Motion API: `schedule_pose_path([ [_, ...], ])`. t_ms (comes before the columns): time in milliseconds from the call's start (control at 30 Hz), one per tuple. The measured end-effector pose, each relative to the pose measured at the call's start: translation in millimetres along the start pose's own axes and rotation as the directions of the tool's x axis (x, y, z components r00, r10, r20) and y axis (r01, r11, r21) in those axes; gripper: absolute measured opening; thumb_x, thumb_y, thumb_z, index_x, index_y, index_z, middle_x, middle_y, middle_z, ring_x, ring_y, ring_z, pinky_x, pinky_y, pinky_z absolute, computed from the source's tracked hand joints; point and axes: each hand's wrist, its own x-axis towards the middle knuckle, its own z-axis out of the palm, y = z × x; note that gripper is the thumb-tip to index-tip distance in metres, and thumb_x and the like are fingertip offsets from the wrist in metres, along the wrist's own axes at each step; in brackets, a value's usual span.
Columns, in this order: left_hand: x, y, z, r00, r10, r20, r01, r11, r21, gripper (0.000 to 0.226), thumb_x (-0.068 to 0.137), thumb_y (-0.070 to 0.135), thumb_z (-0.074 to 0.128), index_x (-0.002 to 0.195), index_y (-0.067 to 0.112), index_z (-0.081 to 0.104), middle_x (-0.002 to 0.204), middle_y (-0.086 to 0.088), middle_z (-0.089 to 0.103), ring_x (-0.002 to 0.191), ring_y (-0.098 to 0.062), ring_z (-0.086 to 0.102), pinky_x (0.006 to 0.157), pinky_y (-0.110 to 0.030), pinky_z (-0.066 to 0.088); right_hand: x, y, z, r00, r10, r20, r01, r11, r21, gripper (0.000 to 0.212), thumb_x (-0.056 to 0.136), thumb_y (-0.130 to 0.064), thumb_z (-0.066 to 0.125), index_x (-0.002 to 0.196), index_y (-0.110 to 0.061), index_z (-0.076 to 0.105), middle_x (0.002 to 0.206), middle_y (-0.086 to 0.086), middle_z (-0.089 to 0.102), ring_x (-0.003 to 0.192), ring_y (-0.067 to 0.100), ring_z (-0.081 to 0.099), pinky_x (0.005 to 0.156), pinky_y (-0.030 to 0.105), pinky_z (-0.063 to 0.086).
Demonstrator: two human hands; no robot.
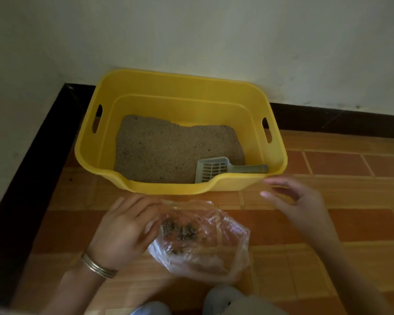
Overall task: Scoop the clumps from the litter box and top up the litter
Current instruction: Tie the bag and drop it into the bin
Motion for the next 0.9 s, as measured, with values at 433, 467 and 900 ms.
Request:
schedule_pose_path([
  [433,-24,10,34,0.929,-0.362,0.078,0.359,0.932,0.049,0.043,0.074,0.046,0.049,0.107,0.022,0.062,0.117,-0.002,0.054,0.095,-0.023,0.055,0.066,-0.033,0.050,-32,67,57,0.907,0.221,0.357,-0.110,0.946,-0.305,0.063,0.070,-0.026,0.079,0.125,-0.034,0.050,0.110,-0.010,0.055,0.100,0.009,0.056,0.086,0.034,0.050],
  [467,-25,11,36,0.913,-0.401,0.074,0.400,0.916,0.031,0.043,0.074,0.047,0.052,0.108,0.021,0.062,0.117,-0.004,0.054,0.092,-0.024,0.056,0.062,-0.033,0.051,-32,67,57,0.906,0.229,0.357,-0.117,0.944,-0.308,0.065,0.070,-0.027,0.078,0.127,-0.033,0.048,0.109,-0.009,0.055,0.097,0.008,0.057,0.085,0.035,0.051],
  [900,-17,19,35,0.893,-0.450,0.002,0.439,0.870,-0.226,0.042,0.068,0.010,0.069,0.101,0.031,0.054,0.098,0.000,0.064,0.067,-0.024,0.064,0.047,-0.032,0.053,-16,30,42,0.955,0.130,0.268,-0.106,0.989,-0.101,0.040,0.082,-0.013,0.066,0.101,-0.044,0.051,0.087,-0.017,0.065,0.084,-0.006,0.061,0.072,0.017,0.049],
])
